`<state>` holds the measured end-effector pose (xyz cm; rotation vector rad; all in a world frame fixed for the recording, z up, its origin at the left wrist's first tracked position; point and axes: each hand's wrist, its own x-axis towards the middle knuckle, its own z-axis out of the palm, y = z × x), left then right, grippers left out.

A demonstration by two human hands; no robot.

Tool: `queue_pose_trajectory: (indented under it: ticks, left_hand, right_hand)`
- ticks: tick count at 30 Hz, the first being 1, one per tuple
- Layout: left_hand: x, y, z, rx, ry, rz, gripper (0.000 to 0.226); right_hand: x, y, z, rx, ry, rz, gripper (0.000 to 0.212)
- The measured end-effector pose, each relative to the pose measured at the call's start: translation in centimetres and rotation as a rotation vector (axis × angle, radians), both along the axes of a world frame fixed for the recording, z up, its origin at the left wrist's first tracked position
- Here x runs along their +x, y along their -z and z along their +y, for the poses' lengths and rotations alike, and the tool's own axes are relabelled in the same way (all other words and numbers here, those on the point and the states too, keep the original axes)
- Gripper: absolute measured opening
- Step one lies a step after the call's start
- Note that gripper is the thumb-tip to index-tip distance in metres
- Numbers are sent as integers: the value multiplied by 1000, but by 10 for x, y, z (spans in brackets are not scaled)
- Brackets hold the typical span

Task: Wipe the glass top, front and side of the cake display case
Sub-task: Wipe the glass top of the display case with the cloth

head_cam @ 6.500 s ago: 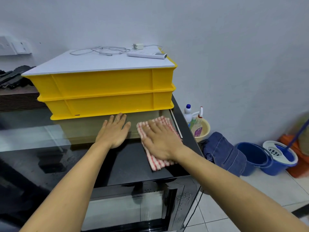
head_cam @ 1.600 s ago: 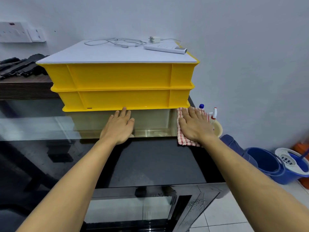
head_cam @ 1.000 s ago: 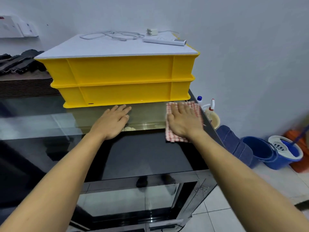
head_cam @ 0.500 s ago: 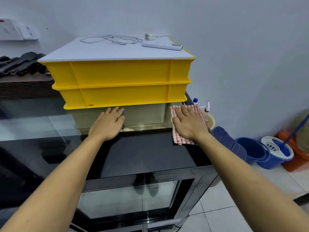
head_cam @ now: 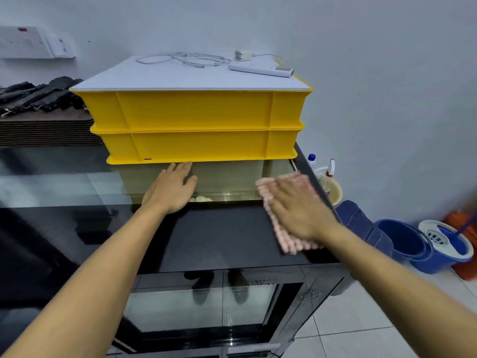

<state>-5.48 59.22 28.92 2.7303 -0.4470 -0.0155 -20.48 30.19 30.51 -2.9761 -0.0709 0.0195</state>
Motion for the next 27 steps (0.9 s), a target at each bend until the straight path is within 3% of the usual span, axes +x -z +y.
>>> queue_pose_trajectory:
  ticks: [3, 5, 10, 13, 17, 20, 24, 27]
  left_hand:
    - [1, -1, -3, 23, 14, -12, 59]
    - [3, -1, -4, 35, 26, -9, 57]
    - [16, -2, 14, 78, 147, 25, 54]
    - [23, -3, 39, 87, 255, 56, 51]
    - [19, -3, 42, 126, 253, 36, 53]
    - [18, -4, 41, 132, 252, 23, 53]
    - [21, -4, 42, 139, 261, 29, 53]
    - [20, -2, 43, 137, 261, 33, 54]
  right_hand:
    - [39, -2, -17, 48, 243, 5, 63]
    - [66, 5, 16, 72, 263, -7, 65]
    - [37, 6, 125, 55, -133, 13, 62]
    - [-5, 6, 100, 45, -250, -15, 60]
    - [27, -3, 11, 14, 141, 0, 62]
    - [56, -2, 38, 67, 299, 3, 66]
    - [40, 6, 132, 58, -40, -9, 65]
    - [30, 1, 102, 39, -99, 12, 61]
